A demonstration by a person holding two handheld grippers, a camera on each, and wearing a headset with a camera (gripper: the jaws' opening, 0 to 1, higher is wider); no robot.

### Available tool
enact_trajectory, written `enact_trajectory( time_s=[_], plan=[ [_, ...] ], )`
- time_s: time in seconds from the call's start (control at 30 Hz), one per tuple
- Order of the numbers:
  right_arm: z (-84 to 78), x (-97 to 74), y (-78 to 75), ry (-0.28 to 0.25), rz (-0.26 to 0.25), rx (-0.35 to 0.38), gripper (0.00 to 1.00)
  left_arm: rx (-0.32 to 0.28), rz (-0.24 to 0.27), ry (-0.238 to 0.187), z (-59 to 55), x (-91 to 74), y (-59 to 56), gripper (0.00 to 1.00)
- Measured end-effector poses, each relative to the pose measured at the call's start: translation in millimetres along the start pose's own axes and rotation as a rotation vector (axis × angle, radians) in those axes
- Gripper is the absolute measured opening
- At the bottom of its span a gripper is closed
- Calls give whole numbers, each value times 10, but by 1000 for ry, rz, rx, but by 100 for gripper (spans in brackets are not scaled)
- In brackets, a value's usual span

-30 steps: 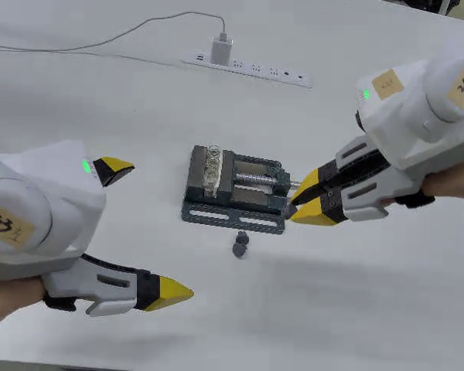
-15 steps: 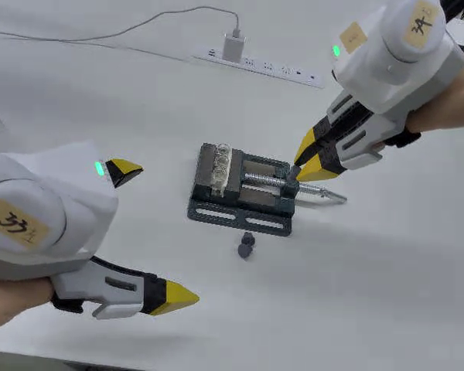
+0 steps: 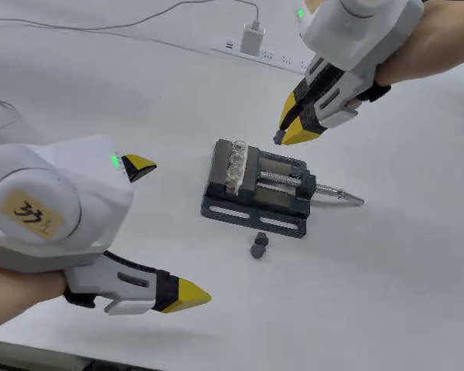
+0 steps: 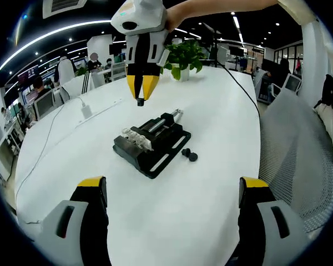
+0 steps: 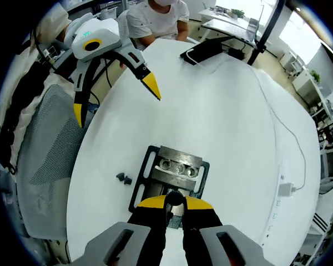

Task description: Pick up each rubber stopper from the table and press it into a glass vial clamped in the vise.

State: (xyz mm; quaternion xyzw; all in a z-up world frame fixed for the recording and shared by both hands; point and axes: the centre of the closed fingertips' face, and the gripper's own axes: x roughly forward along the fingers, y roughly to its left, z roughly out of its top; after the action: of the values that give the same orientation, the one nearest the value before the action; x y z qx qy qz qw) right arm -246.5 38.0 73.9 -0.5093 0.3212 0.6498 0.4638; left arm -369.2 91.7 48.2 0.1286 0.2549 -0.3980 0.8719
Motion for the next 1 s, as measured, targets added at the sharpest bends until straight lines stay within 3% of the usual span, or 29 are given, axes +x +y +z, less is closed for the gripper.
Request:
enact_trajectory(
  time_s=[0.13,0.4,0.67,1.0],
  plan=[
    [52,114,-123,5,11,-16,5,-7,5,1,-22,0,17,99],
    [177,224,-106,20,32,-60,5,-33,5,8,-111,-32,2,99],
    [189,319,-60,59,45,-52,5,-51,3,5,-139,-20,-11,99],
    [132,429,-151,105,60,-43,5,-68,-1,11,-191,-5,-30,98]
  ],
)
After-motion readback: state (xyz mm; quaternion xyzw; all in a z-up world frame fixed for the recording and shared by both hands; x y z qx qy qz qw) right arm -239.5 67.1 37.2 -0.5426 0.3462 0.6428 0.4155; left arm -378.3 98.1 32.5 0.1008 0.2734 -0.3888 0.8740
